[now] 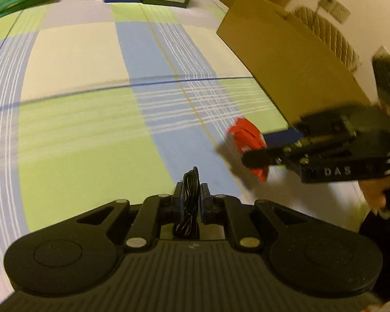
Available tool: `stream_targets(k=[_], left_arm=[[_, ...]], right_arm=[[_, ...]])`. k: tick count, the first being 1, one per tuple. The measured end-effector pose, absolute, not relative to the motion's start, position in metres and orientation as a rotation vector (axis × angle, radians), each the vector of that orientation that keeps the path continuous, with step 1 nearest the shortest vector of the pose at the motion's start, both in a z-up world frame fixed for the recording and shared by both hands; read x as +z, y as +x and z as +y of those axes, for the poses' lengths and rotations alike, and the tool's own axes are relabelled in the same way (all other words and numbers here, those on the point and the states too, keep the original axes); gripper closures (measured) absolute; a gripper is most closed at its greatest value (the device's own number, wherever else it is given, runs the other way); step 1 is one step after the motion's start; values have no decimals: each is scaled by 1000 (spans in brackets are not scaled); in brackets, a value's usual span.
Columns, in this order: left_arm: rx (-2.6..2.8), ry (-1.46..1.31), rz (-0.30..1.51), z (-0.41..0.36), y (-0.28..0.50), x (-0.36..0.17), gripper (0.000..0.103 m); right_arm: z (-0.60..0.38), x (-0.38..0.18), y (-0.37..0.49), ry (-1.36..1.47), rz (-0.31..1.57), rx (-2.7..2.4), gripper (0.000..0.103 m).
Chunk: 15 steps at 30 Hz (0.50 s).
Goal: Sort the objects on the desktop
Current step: 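Lift and carry the cable and red packet over the cardboard box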
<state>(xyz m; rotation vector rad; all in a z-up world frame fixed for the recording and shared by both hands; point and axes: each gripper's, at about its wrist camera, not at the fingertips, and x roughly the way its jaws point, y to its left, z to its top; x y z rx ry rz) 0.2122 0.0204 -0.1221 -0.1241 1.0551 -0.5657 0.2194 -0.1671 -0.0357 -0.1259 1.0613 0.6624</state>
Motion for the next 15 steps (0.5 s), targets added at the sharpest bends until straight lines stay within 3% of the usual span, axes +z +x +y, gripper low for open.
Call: stream_targets(k=[15], left_arm=[[-392,-166,958,-18,154,-94,95]], right_arm=[[-198,-5,154,-77,968,585,75]])
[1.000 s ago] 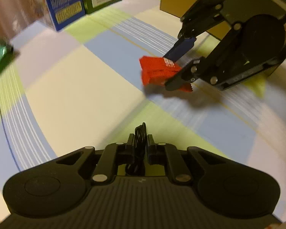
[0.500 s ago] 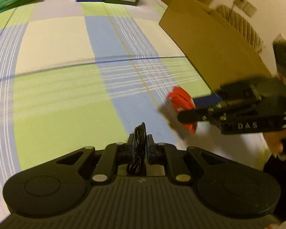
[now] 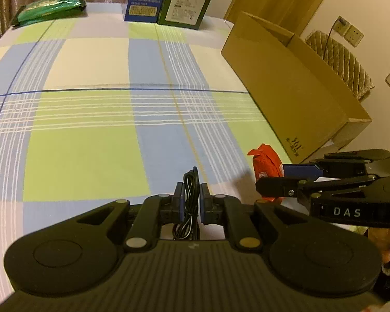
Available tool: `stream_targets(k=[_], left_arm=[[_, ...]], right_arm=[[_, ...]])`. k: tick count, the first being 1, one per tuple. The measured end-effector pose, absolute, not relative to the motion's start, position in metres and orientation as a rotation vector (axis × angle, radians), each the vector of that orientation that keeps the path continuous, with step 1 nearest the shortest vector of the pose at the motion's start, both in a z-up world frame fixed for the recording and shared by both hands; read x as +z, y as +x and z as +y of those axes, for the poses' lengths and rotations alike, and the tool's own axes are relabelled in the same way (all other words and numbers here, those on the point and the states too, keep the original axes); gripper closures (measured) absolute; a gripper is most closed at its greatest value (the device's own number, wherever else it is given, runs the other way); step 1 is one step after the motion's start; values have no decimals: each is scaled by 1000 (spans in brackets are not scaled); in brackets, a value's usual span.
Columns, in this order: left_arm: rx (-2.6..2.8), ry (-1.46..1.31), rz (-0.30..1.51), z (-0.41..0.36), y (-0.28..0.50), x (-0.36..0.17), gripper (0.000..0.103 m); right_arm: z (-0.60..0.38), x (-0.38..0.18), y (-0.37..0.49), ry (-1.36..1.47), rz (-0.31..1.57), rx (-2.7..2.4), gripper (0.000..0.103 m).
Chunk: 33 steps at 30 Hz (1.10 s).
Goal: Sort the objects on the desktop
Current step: 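Lift and carry the cable and red packet over the cardboard box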
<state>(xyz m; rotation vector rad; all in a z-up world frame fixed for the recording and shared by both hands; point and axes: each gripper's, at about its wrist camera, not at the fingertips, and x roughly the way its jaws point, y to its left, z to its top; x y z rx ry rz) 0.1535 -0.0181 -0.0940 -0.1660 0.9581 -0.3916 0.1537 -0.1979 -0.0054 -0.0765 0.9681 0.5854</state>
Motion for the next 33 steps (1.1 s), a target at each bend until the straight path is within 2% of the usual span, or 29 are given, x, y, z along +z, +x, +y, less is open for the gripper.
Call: stream_targets(k=[14,33], left_arm=[[-374,-172,904,-43,114,-50,95],[-432,-145,868,-90,94,-17,95]], right_arm=[[-227,38,122,-43,881,554,75],[-282,74,105,1,800,455,75]])
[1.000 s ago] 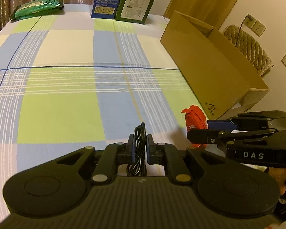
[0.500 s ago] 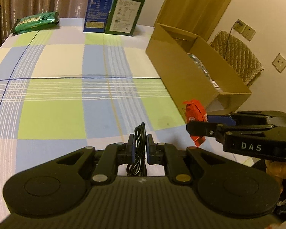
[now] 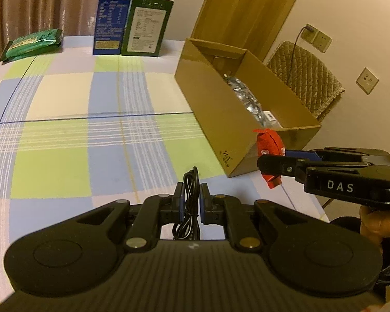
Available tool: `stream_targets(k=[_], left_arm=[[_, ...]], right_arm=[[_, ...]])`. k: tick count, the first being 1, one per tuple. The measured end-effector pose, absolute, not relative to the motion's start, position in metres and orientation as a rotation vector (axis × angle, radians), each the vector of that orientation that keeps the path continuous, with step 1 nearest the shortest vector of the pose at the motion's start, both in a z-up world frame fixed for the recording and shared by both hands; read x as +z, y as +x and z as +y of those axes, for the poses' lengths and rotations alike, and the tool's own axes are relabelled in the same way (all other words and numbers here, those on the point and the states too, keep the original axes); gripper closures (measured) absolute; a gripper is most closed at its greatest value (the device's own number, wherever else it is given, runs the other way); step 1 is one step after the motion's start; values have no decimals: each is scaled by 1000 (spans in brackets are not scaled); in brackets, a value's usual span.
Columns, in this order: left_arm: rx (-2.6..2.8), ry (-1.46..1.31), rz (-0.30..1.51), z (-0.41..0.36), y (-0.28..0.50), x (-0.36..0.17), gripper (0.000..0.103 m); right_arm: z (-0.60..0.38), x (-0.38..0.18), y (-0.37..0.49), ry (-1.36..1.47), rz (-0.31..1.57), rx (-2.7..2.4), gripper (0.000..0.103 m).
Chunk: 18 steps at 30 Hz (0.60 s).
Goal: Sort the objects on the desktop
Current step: 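Lift and carry the cable and red packet over the cardboard box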
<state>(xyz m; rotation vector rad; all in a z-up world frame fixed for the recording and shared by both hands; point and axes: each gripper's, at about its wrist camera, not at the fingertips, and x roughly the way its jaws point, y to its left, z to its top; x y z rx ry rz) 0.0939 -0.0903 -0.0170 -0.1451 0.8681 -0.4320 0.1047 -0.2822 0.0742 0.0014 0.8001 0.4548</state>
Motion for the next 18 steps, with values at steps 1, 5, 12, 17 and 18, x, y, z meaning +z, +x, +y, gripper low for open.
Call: stream_targets(k=[1,5,12,17,18], left_arm=[[-436,-144,866,-93,94,-16,95],[-454,-135,860,-104,94,-11,95],[-494,-118,850,-128,96,-4,95],[-526,-111,843,-147,100,1,95],[-533,-109,842,-151,100,2,95]], right_arm=[[-285,75,104,4,797,446,75],[-299,78,101,21,787,421,75],[-324,84,98,46,768,379,75],[-341,87,99,55,755,350,75],[-345,88,99,56,752,343,75]])
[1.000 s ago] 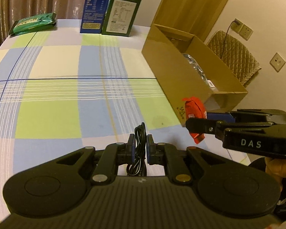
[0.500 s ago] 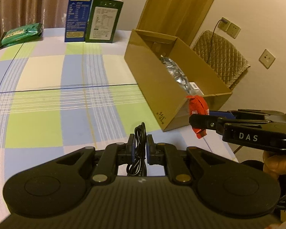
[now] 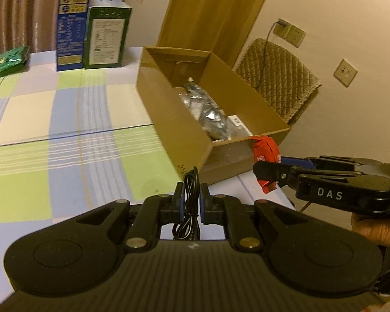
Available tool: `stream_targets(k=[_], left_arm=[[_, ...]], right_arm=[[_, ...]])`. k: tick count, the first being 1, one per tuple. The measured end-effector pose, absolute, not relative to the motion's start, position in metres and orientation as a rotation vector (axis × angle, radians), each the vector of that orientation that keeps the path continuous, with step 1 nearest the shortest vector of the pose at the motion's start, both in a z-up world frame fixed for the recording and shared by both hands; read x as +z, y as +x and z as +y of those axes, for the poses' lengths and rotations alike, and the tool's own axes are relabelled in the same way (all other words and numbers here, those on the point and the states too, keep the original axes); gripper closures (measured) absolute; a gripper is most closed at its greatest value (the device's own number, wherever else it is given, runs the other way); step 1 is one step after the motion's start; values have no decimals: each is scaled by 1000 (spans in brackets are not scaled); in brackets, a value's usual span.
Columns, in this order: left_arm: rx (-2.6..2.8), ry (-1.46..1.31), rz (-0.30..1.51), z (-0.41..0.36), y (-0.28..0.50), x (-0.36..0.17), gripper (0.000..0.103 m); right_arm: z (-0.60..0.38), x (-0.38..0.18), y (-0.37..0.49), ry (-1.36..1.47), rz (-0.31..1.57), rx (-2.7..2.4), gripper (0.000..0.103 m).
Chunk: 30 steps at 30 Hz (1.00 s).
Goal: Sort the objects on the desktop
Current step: 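Lift and carry the cable and red packet over the cardboard box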
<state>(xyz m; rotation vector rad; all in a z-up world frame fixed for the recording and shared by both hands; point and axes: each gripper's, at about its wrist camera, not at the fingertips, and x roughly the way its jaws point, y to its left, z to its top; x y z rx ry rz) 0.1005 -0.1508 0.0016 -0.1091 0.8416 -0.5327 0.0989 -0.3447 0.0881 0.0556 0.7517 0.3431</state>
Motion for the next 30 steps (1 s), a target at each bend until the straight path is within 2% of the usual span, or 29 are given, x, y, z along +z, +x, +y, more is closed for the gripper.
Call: stream_targets(k=[30], left_arm=[[-646,-89,823,-238,121,14,95]], right_arm=[[-428,100,113,102,713,228,75]])
